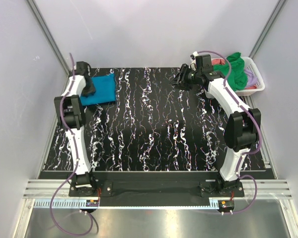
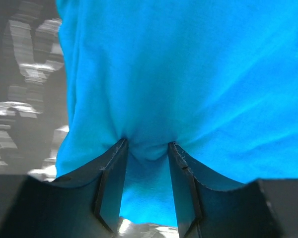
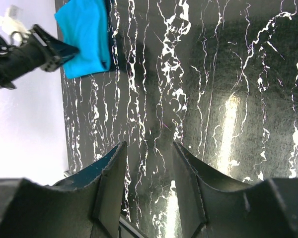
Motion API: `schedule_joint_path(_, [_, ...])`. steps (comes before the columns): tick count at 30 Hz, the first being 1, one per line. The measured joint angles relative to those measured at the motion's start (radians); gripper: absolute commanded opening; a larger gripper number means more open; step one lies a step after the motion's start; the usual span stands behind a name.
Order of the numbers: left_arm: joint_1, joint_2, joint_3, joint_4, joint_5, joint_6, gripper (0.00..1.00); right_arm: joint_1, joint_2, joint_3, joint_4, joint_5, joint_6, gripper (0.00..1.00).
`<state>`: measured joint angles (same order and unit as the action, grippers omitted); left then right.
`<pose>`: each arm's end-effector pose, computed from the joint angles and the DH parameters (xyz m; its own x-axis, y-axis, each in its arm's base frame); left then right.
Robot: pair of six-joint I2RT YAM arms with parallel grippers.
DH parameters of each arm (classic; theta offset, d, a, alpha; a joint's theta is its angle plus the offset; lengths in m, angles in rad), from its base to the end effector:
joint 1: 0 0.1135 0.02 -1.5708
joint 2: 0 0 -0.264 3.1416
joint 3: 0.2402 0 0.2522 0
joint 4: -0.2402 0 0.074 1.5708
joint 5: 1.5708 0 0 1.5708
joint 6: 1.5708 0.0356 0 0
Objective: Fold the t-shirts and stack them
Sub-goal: Neatly place the folded tshirt to the corner
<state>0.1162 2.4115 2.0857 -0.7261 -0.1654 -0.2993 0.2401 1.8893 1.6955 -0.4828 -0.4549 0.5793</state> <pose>0.5179 0.0664 0.1733 -0.7665 -0.3823 -0.5160 -0.4411 0.8974 -0.0096 0.4210 0.1192 0.3096 -0.8081 0.3085 -0.5019 -0.1243 0.7435 0.6571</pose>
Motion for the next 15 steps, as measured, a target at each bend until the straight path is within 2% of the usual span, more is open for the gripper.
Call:
schedule_joint_path(8, [0.135, 0.012, 0.108, -0.005, -0.011, 0.085, 0.48, 0.0, 0.0, -0.023, 0.005, 0.0, -0.003, 0.49])
schedule_joint_path(15, [0.15, -0.001, 0.09, 0.039, 0.058, 0.103, 0.47, 0.0, 0.0, -0.024, 0.006, -0.001, -0.007, 0.49])
